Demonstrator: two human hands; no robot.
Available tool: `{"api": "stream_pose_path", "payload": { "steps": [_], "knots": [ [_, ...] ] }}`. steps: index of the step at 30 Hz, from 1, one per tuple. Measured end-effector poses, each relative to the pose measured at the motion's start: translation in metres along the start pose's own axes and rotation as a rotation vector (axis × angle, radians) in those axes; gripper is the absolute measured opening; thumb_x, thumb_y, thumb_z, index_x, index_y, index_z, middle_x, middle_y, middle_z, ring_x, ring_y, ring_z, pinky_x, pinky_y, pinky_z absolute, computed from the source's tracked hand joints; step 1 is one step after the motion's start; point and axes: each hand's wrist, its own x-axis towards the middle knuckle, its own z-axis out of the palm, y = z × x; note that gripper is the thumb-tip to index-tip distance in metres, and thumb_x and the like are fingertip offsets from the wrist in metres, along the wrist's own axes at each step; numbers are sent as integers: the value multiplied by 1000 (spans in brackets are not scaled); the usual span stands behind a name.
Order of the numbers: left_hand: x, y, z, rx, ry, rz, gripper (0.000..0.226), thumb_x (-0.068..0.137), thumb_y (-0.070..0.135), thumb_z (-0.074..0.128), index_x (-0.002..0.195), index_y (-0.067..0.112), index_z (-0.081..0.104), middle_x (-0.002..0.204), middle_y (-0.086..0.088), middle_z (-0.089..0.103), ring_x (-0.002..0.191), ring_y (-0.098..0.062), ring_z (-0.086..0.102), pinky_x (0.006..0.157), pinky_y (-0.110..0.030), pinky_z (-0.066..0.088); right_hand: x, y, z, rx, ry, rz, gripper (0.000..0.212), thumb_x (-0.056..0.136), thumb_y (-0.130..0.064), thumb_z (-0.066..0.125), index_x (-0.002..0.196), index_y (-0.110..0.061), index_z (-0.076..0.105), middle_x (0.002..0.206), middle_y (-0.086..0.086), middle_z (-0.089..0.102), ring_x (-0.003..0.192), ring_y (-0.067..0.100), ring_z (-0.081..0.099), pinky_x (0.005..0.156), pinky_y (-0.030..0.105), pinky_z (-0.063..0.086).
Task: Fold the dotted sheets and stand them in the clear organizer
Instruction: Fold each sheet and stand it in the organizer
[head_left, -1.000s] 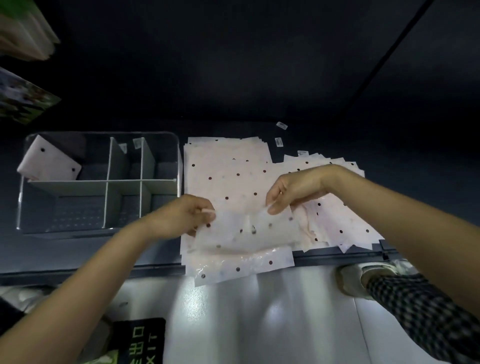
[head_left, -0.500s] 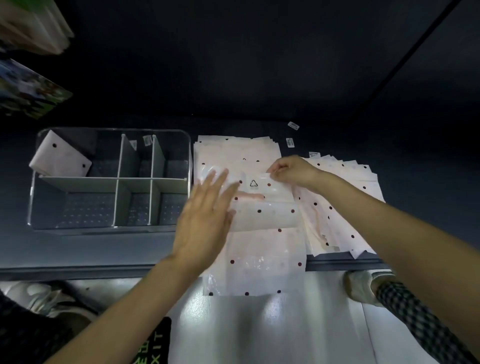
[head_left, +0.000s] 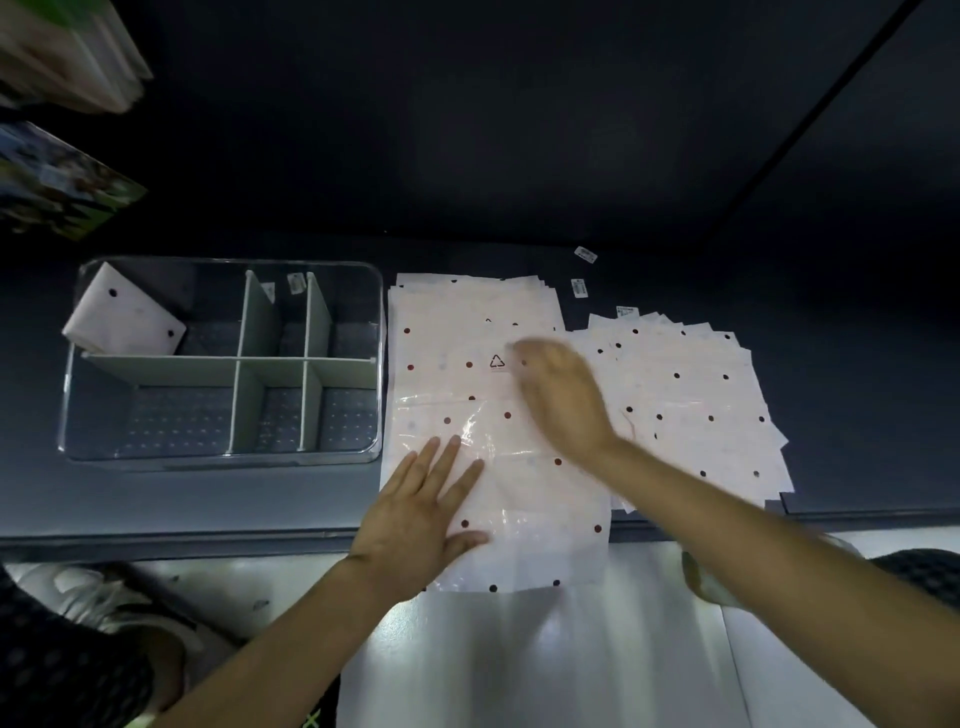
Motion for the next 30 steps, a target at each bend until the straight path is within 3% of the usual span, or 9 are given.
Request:
{"api": "stream_pose_path", "payload": {
  "steps": [3,5,7,13,15,18,23,27,30],
  "knots": [
    [2,-1,-1,-14,5,-12,82,76,74,-7,145,32,-20,152,-3,-28,144,-24,-19,116,-37,-12,-61,-21,16,-102,-242,-316,45,95,-27,47,134,-5,50,140,10,49,131,28,44,111,48,31],
    [3,-3,-2,-3,-8,-11,81,76,74,-6,144,34,-21,152,-4,-30,145,-23,-17,117,-36,-9,-83,-14,22,-170,-483,-276,62,98,-44,34,148,-9,22,156,4,15,145,21,12,119,42,2],
    [3,-6,-5,-4,-27,-16,78,80,75,1,145,36,-19,154,-5,-28,145,-22,-15,117,-35,-8,-93,7,17,-241,-534,-215,71,97,-54,25,150,-14,2,155,-4,-10,146,15,-7,116,35,-14],
    [-23,-26,-7,-10,-64,-29,100,64,79,-21,149,27,-13,151,0,-28,144,-17,-18,113,-29,-14,-110,62,-22,-348,-547,-150,83,86,-69,9,151,-18,10,153,-9,-8,145,9,-6,113,26,-20],
    [-28,-29,-7,-8,-71,-52,104,63,79,-21,150,23,-12,153,1,-26,145,-15,-17,113,-28,-13,-103,60,-29,-332,-466,-152,69,93,-61,28,144,-15,36,154,-6,18,145,14,13,118,30,-7],
    [-23,-25,-10,-49,-37,-79,105,65,79,-16,152,21,-2,158,3,-14,146,-12,-9,115,-27,-9,-82,44,-28,-215,-187,-192,33,85,-37,66,104,-11,71,125,5,63,121,26,54,109,41,30],
    [-17,-24,-17,-129,-37,-94,96,74,78,5,151,21,16,159,7,-5,146,-9,-6,113,-23,-8,-63,29,-9,-97,-307,-149,45,88,-31,63,128,-12,55,134,2,54,124,19,47,102,27,37],
    [-5,-23,-23,-183,-15,-122,77,84,72,28,141,20,33,160,6,5,145,-11,8,116,-27,15,-59,32,-8,-176,-211,-318,42,63,0,81,103,-3,70,99,10,71,90,24,69,67,30,58],
    [6,-20,-31,-175,28,-119,71,87,68,38,140,21,33,158,3,14,139,-15,22,111,-33,26,-55,35,-9,-210,-190,-367,49,53,5,83,100,-3,72,97,10,73,87,25,71,63,32,59]
  ]
}}
